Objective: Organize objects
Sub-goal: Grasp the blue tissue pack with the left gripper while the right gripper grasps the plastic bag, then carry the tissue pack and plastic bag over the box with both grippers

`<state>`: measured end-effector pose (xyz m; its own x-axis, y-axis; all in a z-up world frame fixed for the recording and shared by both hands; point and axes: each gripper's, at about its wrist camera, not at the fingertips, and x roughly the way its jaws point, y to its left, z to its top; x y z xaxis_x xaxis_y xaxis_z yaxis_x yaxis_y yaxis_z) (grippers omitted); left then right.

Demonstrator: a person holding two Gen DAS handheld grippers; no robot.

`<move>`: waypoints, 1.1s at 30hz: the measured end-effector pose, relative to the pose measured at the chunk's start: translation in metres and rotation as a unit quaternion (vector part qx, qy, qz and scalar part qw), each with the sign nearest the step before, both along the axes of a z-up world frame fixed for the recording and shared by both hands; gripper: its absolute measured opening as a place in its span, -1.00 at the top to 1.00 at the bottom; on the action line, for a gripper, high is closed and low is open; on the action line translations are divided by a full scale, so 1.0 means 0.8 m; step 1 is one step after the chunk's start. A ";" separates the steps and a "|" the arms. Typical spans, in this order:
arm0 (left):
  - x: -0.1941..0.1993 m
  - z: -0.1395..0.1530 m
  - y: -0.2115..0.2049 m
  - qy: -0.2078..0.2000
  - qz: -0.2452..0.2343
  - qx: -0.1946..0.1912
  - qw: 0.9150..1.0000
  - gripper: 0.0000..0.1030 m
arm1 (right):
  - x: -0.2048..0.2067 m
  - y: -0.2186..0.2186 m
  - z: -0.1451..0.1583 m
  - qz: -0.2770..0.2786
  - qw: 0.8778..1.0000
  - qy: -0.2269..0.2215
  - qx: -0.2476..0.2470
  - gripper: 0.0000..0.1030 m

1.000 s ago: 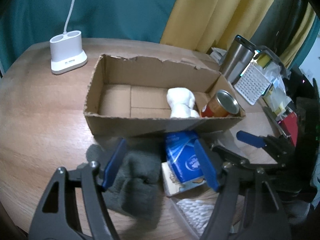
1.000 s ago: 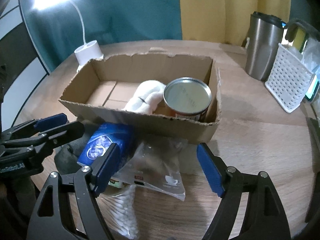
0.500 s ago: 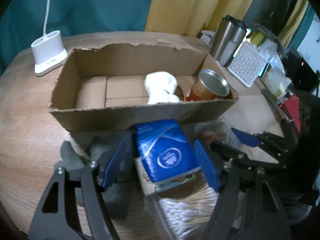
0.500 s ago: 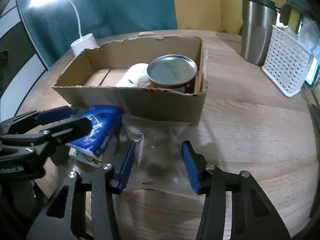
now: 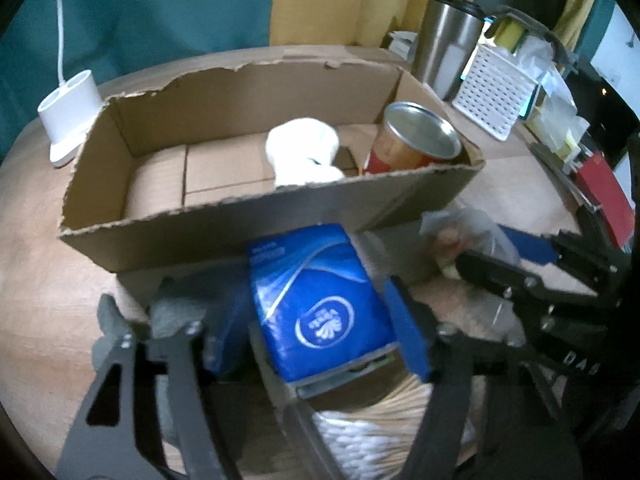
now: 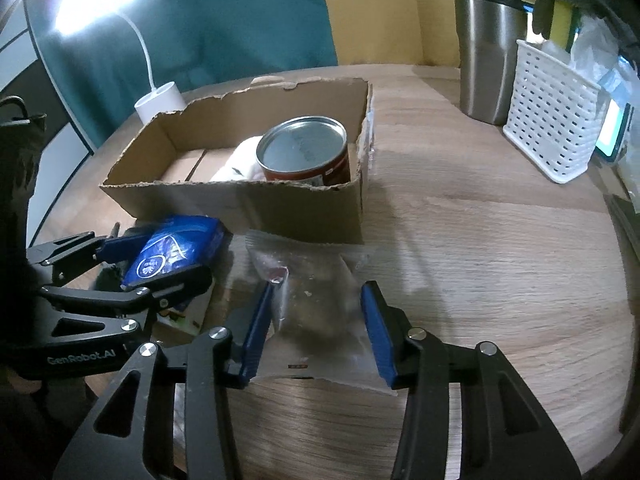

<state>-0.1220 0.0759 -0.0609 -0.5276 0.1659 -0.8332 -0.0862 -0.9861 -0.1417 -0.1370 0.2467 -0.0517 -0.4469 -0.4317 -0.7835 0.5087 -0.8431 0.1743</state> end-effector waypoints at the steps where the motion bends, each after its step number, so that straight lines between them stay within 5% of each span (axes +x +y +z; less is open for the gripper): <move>1: 0.000 0.001 0.000 0.002 -0.001 0.002 1.000 -0.18 | 0.000 0.001 0.002 0.000 1.000 0.003 0.000 0.09; 33: 0.033 0.089 -0.039 0.097 -0.003 0.044 0.994 -0.12 | 0.021 -0.020 0.079 0.003 0.998 0.070 0.003 0.11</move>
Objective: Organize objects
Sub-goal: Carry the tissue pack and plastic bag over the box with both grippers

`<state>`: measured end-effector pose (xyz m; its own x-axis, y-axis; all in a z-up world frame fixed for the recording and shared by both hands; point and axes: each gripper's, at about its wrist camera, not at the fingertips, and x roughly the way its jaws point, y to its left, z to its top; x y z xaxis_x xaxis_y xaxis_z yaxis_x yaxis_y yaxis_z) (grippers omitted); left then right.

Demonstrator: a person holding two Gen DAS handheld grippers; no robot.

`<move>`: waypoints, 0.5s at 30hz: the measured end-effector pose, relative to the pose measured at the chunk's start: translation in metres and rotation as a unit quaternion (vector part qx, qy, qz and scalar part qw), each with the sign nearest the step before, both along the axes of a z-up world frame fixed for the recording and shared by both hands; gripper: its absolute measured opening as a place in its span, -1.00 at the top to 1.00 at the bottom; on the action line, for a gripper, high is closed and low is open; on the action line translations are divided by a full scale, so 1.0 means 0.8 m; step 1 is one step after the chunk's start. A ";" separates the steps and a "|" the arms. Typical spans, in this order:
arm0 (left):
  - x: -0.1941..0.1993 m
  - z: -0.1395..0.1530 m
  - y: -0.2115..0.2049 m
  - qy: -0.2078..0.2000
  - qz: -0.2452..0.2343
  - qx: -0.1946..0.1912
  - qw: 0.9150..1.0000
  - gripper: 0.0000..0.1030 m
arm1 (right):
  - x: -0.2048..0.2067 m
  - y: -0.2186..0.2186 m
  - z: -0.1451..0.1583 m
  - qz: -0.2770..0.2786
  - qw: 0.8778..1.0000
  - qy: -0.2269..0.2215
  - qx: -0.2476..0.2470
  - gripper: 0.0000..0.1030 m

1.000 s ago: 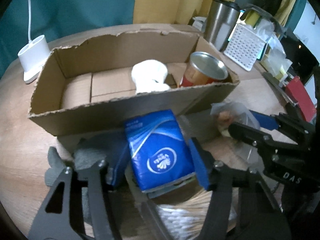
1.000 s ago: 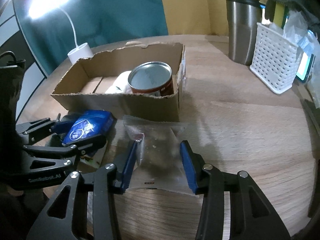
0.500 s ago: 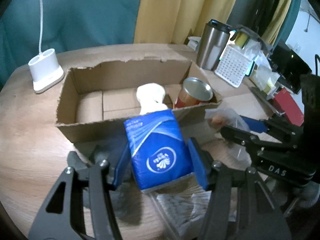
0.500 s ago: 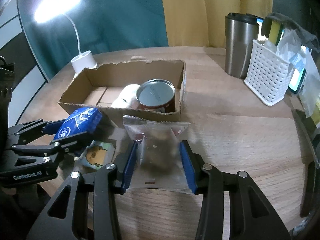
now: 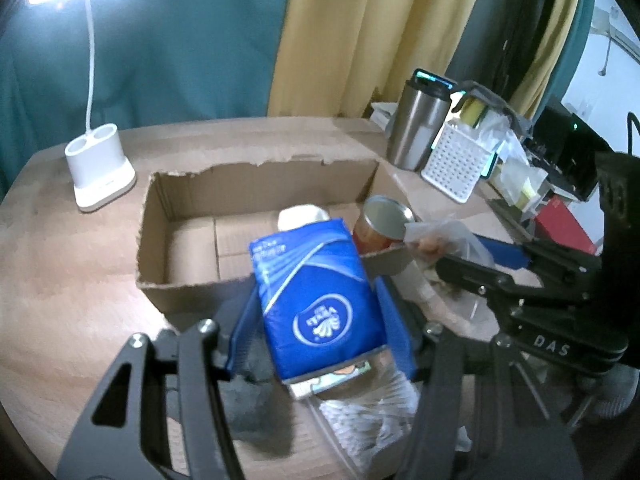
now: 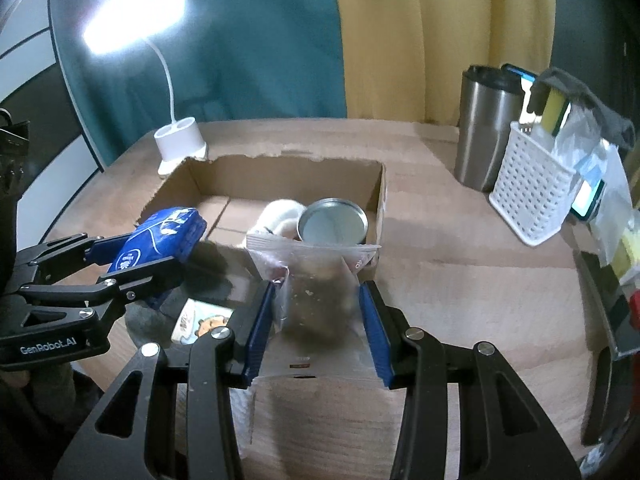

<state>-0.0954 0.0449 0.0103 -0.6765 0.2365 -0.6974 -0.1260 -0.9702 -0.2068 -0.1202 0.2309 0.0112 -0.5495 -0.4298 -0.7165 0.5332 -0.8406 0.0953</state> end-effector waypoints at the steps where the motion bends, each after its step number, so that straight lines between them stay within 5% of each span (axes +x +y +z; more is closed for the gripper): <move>1: -0.001 0.002 -0.001 0.002 0.001 0.000 1.000 -0.12 | 0.000 -0.001 0.002 0.001 1.000 0.001 -0.001 0.11; 15: -0.024 0.019 -0.010 0.017 -0.001 0.014 1.000 -0.12 | -0.022 -0.008 0.019 0.001 1.000 0.015 -0.008 0.11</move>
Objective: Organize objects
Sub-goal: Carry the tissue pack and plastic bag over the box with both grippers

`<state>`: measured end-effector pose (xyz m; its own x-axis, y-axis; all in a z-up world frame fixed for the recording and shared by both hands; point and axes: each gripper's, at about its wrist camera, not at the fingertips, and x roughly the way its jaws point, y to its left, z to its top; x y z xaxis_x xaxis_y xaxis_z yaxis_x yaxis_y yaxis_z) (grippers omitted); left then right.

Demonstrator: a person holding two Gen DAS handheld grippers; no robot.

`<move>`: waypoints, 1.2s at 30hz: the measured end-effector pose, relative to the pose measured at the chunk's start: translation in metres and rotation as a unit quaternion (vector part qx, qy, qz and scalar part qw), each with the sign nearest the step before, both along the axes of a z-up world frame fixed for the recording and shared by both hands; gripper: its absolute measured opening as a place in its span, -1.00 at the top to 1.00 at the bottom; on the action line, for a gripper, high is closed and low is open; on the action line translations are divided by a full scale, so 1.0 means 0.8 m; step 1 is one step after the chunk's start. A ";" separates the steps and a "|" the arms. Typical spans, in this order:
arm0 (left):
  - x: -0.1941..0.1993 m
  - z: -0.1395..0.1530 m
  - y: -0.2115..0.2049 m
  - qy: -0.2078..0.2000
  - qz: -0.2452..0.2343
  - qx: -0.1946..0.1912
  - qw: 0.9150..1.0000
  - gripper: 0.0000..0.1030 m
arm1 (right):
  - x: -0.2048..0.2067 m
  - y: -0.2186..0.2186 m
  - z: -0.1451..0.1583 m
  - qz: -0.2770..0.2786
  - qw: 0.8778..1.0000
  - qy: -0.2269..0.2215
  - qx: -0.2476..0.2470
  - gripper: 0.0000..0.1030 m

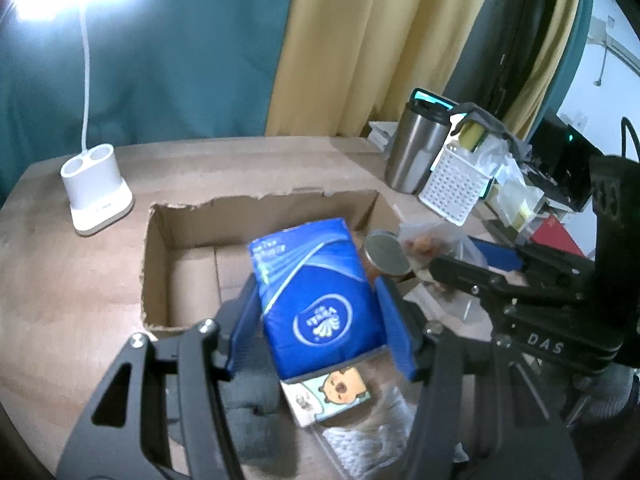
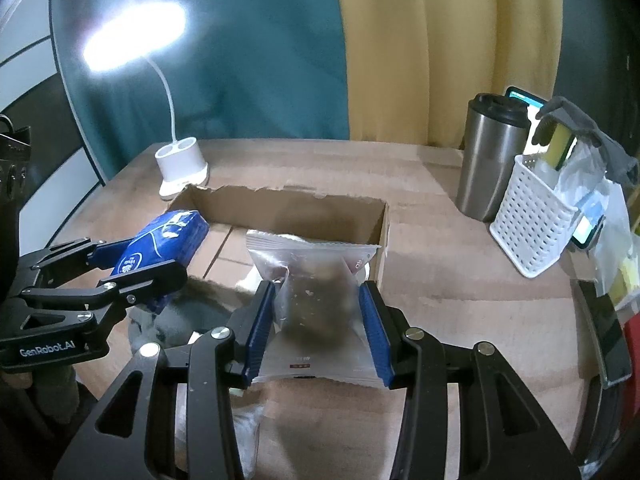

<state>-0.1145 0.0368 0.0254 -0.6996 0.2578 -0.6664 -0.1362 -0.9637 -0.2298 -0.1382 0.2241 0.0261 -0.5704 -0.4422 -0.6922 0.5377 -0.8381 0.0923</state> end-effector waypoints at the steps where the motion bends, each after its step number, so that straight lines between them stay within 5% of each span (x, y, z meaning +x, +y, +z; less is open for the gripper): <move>1: -0.001 0.001 0.000 0.001 0.000 0.000 1.000 -0.12 | -0.002 0.000 0.001 0.000 1.000 0.000 -0.001 0.11; 36: -0.077 -0.024 -0.011 -0.011 0.021 0.013 1.000 -0.12 | -0.092 -0.024 -0.010 0.005 1.000 -0.013 0.018 0.11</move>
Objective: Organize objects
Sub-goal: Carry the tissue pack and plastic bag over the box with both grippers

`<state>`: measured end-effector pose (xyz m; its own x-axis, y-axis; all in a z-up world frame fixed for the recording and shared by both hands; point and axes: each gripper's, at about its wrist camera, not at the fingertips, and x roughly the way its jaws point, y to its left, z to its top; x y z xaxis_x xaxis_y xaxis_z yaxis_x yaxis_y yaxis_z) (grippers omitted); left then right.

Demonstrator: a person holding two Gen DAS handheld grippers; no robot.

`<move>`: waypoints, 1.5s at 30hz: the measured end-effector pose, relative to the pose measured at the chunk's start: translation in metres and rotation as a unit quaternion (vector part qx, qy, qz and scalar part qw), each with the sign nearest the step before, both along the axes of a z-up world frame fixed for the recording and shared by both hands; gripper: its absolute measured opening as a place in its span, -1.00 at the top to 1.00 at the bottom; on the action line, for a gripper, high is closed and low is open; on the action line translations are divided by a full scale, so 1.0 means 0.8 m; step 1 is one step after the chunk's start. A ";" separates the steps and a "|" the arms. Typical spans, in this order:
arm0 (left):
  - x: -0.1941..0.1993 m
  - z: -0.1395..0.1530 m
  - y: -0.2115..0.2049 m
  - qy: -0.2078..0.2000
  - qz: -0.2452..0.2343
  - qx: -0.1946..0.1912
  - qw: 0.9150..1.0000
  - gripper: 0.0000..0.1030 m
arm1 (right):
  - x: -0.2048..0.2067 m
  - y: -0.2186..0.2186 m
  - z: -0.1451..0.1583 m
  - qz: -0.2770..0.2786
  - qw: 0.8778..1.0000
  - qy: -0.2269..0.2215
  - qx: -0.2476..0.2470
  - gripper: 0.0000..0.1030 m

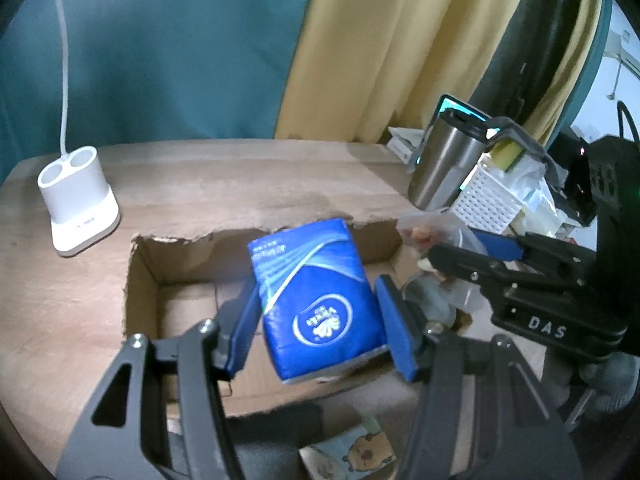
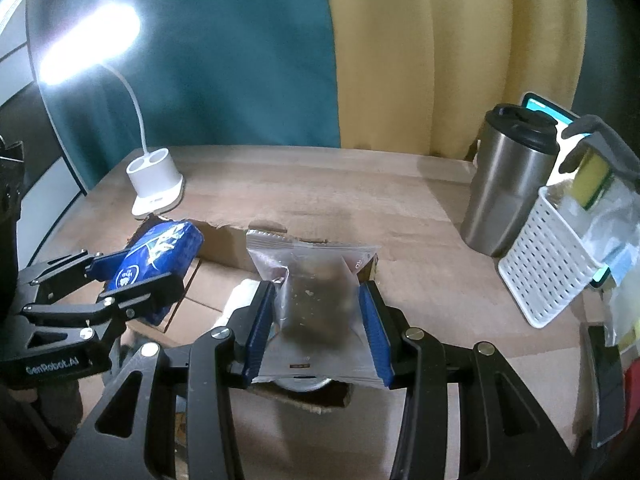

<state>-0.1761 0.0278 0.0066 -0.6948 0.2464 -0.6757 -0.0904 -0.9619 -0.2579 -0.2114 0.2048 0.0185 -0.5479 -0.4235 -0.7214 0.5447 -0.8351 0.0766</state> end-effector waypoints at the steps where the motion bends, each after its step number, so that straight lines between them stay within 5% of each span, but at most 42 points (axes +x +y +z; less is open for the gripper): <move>1: -0.002 -0.001 -0.001 -0.001 0.001 0.003 1.000 -0.12 | -0.003 -0.003 -0.001 0.002 1.000 0.000 0.003 0.11; 8: -0.016 -0.010 0.001 -0.009 -0.001 0.010 1.000 -0.12 | -0.028 -0.015 -0.011 0.008 1.000 -0.023 0.014 0.10; 14: -0.026 -0.019 0.008 -0.016 -0.012 0.004 1.000 -0.12 | -0.044 -0.011 -0.012 -0.010 0.999 -0.032 0.002 -0.33; 31: -0.032 -0.020 0.033 -0.017 -0.032 0.002 0.999 -0.12 | -0.031 0.001 -0.016 0.005 0.998 -0.054 0.008 -0.19; 45: -0.034 -0.017 0.027 -0.010 -0.028 0.002 1.000 -0.12 | -0.027 0.004 0.015 0.005 1.000 -0.030 -0.002 -0.14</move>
<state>-0.2030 0.0496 -0.0068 -0.6660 0.2869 -0.6886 -0.1387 -0.9546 -0.2635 -0.2330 0.2082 0.0307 -0.4997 -0.4327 -0.7504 0.5482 -0.8287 0.1128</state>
